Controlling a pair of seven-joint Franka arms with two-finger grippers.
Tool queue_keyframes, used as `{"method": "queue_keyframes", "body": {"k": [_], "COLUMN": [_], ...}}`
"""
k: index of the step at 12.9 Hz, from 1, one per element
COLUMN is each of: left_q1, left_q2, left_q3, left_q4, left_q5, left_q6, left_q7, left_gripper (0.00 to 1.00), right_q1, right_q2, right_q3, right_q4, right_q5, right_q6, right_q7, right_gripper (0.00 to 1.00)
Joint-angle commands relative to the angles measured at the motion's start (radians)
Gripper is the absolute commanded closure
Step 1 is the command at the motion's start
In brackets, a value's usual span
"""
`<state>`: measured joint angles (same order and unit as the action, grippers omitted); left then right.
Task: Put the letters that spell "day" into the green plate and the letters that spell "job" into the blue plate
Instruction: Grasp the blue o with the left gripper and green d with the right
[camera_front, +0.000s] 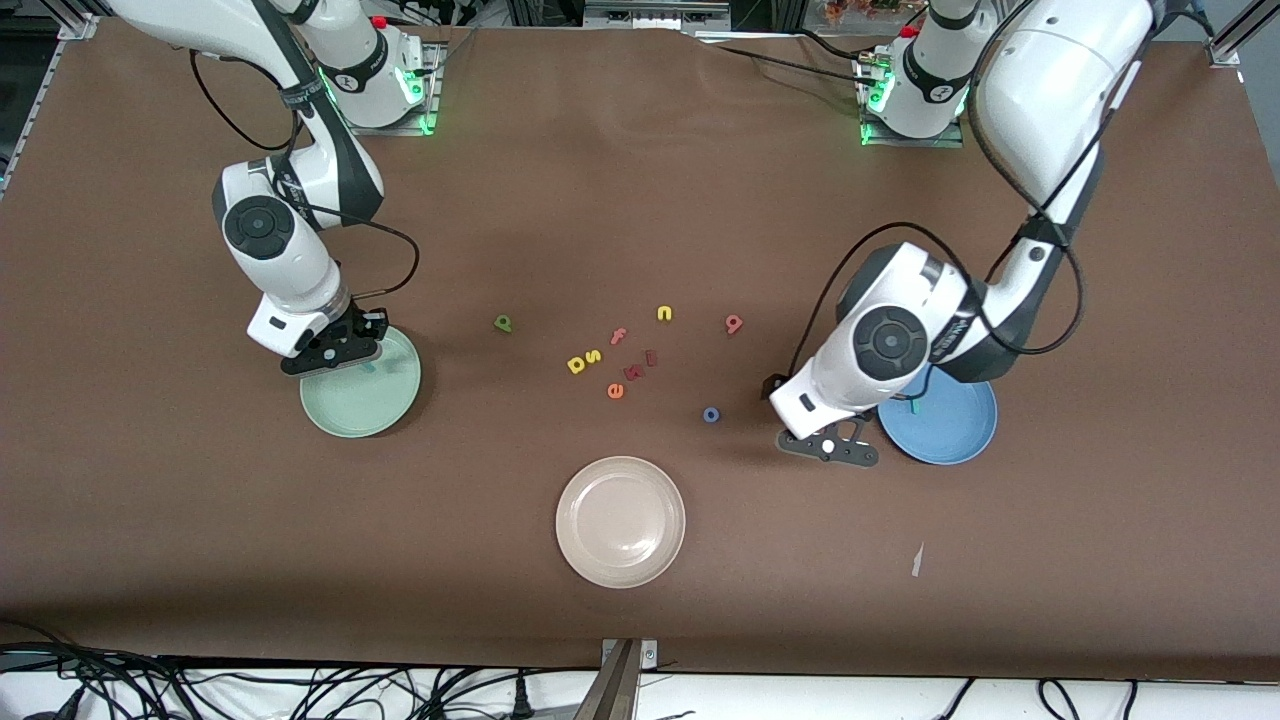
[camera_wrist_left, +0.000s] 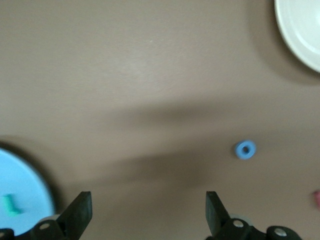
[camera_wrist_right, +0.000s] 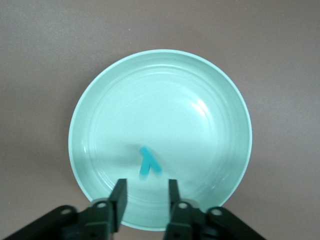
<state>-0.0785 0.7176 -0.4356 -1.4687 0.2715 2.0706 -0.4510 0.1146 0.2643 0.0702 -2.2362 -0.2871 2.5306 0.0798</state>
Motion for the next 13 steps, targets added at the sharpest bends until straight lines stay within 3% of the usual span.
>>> {"method": "queue_keyframes", "body": {"k": [1, 3, 7, 10, 13], "left_q1": [-0.087, -0.139, -0.171, -0.181, -0.182], "left_q2": [0.116, 0.172, 0.201, 0.22, 0.229], "left_q3": [0.005, 0.014, 0.021, 0.034, 0.034], "left_q4": [0.076, 0.114, 0.114, 0.113, 0.097], "left_q5": [0.009, 0.015, 0.037, 0.098, 0.098], "left_q6": [0.081, 0.126, 0.186, 0.203, 0.23], "left_q7": [-0.246, -0.362, -0.379, -0.379, -0.388], "left_gripper": [0.0, 0.0, 0.0, 0.01, 0.28], "right_q1": [-0.001, 0.019, 0.161, 0.224, 0.257], "right_q2": [-0.039, -0.031, 0.016, 0.078, 0.119], "right_q3": [0.037, 0.104, 0.109, 0.109, 0.108], "right_q4": [-0.02, -0.003, 0.024, 0.024, 0.021], "right_q5": [0.0, 0.0, 0.003, 0.003, 0.003], "right_q6": [-0.004, -0.004, 0.0, 0.078, 0.125], "right_q7": [0.052, 0.228, 0.538, 0.716, 0.799], "right_gripper": [0.44, 0.42, 0.41, 0.41, 0.34]}}
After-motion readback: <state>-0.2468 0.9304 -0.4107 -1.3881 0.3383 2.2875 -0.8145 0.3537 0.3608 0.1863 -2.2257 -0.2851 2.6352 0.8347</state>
